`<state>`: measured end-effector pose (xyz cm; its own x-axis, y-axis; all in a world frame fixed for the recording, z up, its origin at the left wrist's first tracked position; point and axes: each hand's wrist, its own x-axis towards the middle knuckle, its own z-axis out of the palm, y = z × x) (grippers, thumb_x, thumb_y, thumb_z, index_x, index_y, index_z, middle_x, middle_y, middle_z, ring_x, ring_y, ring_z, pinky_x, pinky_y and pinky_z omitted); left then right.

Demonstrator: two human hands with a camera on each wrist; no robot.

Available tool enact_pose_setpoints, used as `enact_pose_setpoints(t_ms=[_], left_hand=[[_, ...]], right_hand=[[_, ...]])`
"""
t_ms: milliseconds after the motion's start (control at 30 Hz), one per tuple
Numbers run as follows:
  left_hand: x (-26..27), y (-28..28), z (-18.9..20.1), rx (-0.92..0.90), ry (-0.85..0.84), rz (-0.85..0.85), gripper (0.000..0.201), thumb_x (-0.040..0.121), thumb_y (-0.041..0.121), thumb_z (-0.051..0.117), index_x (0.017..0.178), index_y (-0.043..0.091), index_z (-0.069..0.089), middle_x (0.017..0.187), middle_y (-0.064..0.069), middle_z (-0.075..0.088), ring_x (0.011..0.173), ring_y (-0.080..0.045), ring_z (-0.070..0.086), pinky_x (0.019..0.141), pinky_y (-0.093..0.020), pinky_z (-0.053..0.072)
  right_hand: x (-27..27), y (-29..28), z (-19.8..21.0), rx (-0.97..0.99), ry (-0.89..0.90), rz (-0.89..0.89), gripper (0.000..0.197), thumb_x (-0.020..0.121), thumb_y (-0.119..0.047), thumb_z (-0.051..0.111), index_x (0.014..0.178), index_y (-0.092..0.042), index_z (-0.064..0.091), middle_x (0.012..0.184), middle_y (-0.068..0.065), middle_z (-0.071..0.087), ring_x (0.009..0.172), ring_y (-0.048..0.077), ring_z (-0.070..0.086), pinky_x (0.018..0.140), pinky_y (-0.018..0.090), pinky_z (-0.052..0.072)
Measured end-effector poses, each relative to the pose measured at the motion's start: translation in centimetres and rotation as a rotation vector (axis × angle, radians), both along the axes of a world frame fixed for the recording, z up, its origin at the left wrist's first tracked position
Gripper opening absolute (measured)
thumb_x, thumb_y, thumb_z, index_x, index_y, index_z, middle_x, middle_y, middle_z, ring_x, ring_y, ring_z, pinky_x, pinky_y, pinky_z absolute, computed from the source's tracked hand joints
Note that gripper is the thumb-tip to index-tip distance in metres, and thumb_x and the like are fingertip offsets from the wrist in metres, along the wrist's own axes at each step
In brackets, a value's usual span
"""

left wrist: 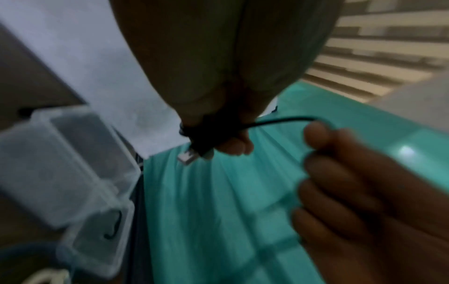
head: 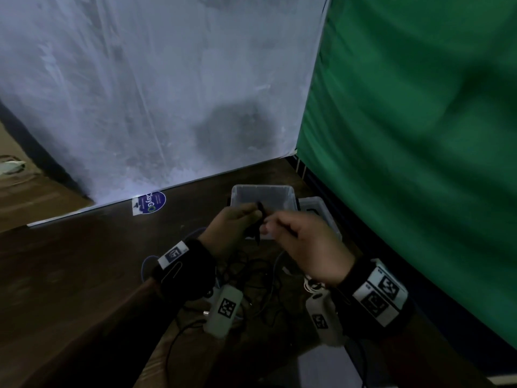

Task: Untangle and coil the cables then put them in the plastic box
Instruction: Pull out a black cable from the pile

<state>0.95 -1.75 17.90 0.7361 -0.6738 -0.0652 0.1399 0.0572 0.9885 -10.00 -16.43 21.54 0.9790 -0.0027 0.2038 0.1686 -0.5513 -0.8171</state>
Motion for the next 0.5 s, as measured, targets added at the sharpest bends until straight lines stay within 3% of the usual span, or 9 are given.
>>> enact_pose_setpoints(t_ms=[67, 167, 300, 433, 500], left_hand=[[-1.1, 0.0, 0.4, -0.011, 0.108, -0.053, 0.027, 0.098, 0.004, 0.041, 0.101, 0.006, 0.068, 0.098, -0.012, 0.070, 0.091, -0.022, 0.065, 0.085, -0.034, 0.055], [-1.8, 0.0, 0.8, -0.066, 0.146, -0.171, 0.026, 0.095, 0.003, 0.042, 0.110, -0.003, 0.063, 0.093, -0.014, 0.066, 0.081, -0.016, 0.065, 0.072, -0.024, 0.052], [-1.9, 0.5, 2.0, -0.074, 0.208, -0.236, 0.023, 0.090, 0.005, 0.050, 0.101, 0.003, 0.070, 0.083, -0.011, 0.060, 0.073, -0.017, 0.057, 0.066, -0.023, 0.049], [-1.4, 1.0, 2.9, -0.259, 0.365, -0.343, 0.024, 0.090, 0.006, 0.044, 0.100, 0.002, 0.065, 0.079, -0.009, 0.052, 0.071, -0.017, 0.050, 0.071, -0.028, 0.048], [-1.0, 0.9, 3.1, -0.380, 0.460, -0.378, 0.021, 0.093, 0.009, 0.040, 0.102, 0.003, 0.059, 0.078, -0.006, 0.048, 0.072, -0.016, 0.048, 0.079, -0.033, 0.049]], right_hand=[[0.8, -1.3, 0.3, -0.006, -0.068, -0.075, 0.017, 0.099, -0.018, 0.054, 0.093, -0.015, 0.070, 0.084, -0.001, 0.070, 0.080, 0.012, 0.065, 0.073, 0.032, 0.052], [2.0, -3.1, -0.3, 0.007, -0.087, -0.133, 0.018, 0.099, -0.018, 0.054, 0.091, -0.016, 0.070, 0.083, -0.005, 0.069, 0.081, 0.010, 0.065, 0.076, 0.035, 0.053], [2.6, -3.1, -1.4, 0.131, -0.059, -0.146, 0.016, 0.099, -0.017, 0.056, 0.093, -0.014, 0.070, 0.087, -0.003, 0.071, 0.087, 0.013, 0.066, 0.084, 0.035, 0.052], [3.0, -2.4, -3.5, 0.291, -0.001, -0.171, 0.014, 0.097, -0.024, 0.057, 0.091, -0.018, 0.068, 0.078, -0.006, 0.067, 0.075, 0.011, 0.062, 0.075, 0.037, 0.052], [3.3, -2.1, -4.9, 0.338, 0.078, -0.183, 0.018, 0.095, -0.034, 0.056, 0.094, -0.022, 0.070, 0.084, -0.001, 0.072, 0.078, 0.022, 0.067, 0.078, 0.045, 0.057]])
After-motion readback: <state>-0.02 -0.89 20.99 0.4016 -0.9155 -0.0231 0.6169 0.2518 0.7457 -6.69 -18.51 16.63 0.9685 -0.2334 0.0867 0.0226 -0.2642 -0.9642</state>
